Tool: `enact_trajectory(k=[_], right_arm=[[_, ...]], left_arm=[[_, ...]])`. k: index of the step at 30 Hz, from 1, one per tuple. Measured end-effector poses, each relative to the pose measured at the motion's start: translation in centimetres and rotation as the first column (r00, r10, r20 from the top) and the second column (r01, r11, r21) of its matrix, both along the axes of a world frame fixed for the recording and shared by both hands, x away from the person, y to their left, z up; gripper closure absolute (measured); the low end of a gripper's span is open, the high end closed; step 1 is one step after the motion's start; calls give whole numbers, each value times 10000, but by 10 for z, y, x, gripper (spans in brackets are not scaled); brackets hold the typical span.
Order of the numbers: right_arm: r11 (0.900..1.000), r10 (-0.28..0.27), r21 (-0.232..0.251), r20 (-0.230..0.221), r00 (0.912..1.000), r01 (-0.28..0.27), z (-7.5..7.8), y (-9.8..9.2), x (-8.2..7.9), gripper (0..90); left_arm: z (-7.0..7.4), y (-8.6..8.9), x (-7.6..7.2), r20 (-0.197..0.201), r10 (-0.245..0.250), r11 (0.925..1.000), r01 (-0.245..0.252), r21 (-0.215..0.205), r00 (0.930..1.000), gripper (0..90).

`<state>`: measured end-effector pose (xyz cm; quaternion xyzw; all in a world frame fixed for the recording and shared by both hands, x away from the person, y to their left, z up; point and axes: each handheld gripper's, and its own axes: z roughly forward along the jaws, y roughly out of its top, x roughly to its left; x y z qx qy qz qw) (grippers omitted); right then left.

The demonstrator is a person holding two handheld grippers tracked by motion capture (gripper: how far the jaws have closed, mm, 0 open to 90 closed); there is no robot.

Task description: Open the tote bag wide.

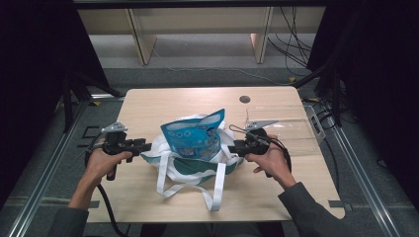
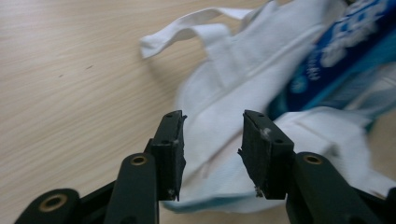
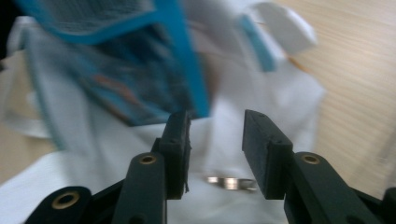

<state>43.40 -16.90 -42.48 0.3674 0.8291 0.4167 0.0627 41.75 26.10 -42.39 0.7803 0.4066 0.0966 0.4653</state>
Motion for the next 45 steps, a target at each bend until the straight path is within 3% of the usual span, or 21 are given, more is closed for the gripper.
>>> enact_trajectory(k=[1, 2, 4, 7, 13, 16, 21, 23, 26, 27, 30, 31, 32, 33, 34, 36, 37, 39, 40, 43, 45], right_arm=[[9995, 271, 144, 13, 9996, -271, 1, 5, -4, 681], [9989, 448, -121, 446, 9980, -443, 4, 7, -7, 707], [9957, 918, -147, 642, 9937, -910, 11, 14, -16, 824], [9888, 1465, -408, 820, 9858, -1435, 10, 21, -22, 880], [9654, 2266, -1407, 367, 9733, -2195, -13, 36, -36, 900], [9648, 2157, -1537, -18, 9765, -2134, -29, 41, -38, 900], [9452, 2279, -2281, -511, 9724, -2335, -57, 47, -36, 900], [9295, 2458, -2658, -706, 9667, -2557, -67, 48, -37, 900], [9262, 2464, -2744, -787, 9660, -2586, -71, 51, -37, 900], [9276, 2433, -2720, -799, 9666, -2560, -71, 51, -37, 900], [9423, 2238, -2390, -716, 9720, -2345, -74, 51, -38, 900], [9386, 2347, -2407, -798, 9688, -2472, -73, 50, -36, 900], [9357, 2341, -2509, -842, 9686, -2480, -72, 49, -36, 900], [9417, 2256, -2375, -795, 9710, -2383, -73, 49, -36, 900], [9437, 2233, -2315, -819, 9713, -2364, -71, 48, -36, 885], [9570, 2038, -1948, -762, 9760, -2151, -60, 43, -35, 859], [9721, 1828, -1410, -447, 9821, -1874, -55, 42, -35, 858], [9799, 1627, -1184, 78, 9866, -1607, -38, 33, -30, 861], [9814, 1636, -1116, 602, 9847, -1563, -30, 27, -25, 866], [9904, 1181, -869, 1326, 9841, -1072, -11, 16, -15, 877], [9949, 666, -869, 1758, 9822, -519, -4, 14, -9, 884]], left_arm=[[2, -4, -3, -11, -170, 9998, 170, -77, 9999, 659], [3, -8, -7, 84, -424, 9989, 425, -215, 9991, 681], [5, -15, -9, 150, -695, 9971, 699, -285, 9975, 781], [2, -24, -9, -20, -1019, 9946, 1018, -202, 9948, 824], [-17, -41, -12, -617, -1602, 9855, 1632, 468, 9852, 864], [-28, -49, -14, -878, -1600, 9834, 1665, 716, 9832, 873], [-43, -52, -14, -1072, -1506, 9829, 1605, 905, 9828, 888], [-53, -54, -13, -1300, -1628, 9743, 1801, 1350, 9781, 892], [-65, -59, -12, -1597, -1775, 9579, 2077, 1983, 9711, 893], [-66, -60, -11, -1626, -1828, 9515, 2161, 2192, 9696, 893], [-68, -63, -12, -1624, -1798, 9512, 2136, 2228, 9702, 893], [-67, -62, -12, -1622, -1898, 9473, 2240, 2289, 9683, 893], [-66, -62, -12, -1588, -1831, 9509, 2158, 2221, 9702, 892], [-65, -61, -13, -1532, -1838, 9541, 2137, 2096, 9710, 891], [-63, -59, -12, -1490, -1908, 9522, 2199, 2122, 9702, 884], [-55, -57, -14, -1241, -1761, 9660, 1956, 1688, 9765, 853], [-48, -54, -15, -1087, -1719, 9706, 1872, 1512, 9791, 833], [-34, -48, -15, -713, -1651, 9801, 1717, 993, 9837, 812], [-27, -46, -15, -507, -1590, 9842, 1623, 702, 9860, 812], [-7, -34, -9, 234, -1134, 9917, 1117, 629, 9933, 814], [0, -28, 0, 490, -727, 9925, 675, 1015, 9961, 823]])
